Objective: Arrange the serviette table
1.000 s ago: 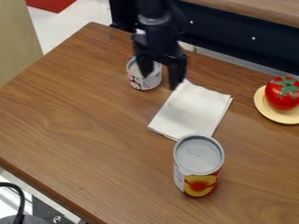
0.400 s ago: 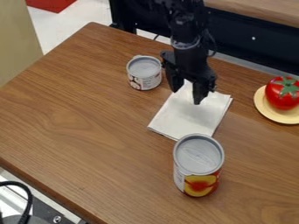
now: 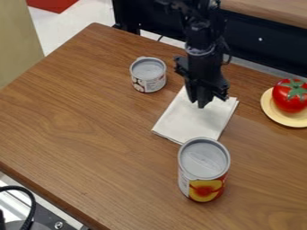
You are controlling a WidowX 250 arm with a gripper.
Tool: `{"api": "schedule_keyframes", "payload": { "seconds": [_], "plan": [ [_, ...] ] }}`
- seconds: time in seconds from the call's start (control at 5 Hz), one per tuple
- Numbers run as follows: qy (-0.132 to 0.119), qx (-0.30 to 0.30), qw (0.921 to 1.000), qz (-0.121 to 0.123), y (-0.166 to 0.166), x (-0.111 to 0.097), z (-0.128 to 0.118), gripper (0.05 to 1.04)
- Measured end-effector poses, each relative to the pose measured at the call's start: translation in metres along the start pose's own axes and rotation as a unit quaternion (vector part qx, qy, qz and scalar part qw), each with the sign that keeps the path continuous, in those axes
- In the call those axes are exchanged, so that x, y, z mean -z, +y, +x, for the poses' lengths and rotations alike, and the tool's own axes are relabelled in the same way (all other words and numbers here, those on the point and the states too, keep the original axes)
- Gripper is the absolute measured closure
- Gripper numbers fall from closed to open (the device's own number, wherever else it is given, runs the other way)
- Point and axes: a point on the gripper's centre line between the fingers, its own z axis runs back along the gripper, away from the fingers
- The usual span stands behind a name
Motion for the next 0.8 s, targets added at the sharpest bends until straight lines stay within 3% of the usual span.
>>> {"api": "schedule_keyframes", "payload": {
  "seconds": [0.2, 0.4, 0.8],
  "plan": [
    [-0.004, 0.007, 0.9999, 0.008, 0.002, 0.001, 0.001, 1.027],
    [0.003, 0.019, 0.9998, 0.004, -0.001, 0.011, 0.0, 1.03],
    [-0.008, 0.023, 0.9997, 0.008, -0.002, 0.025, -0.003, 1.03]
  ]
}}
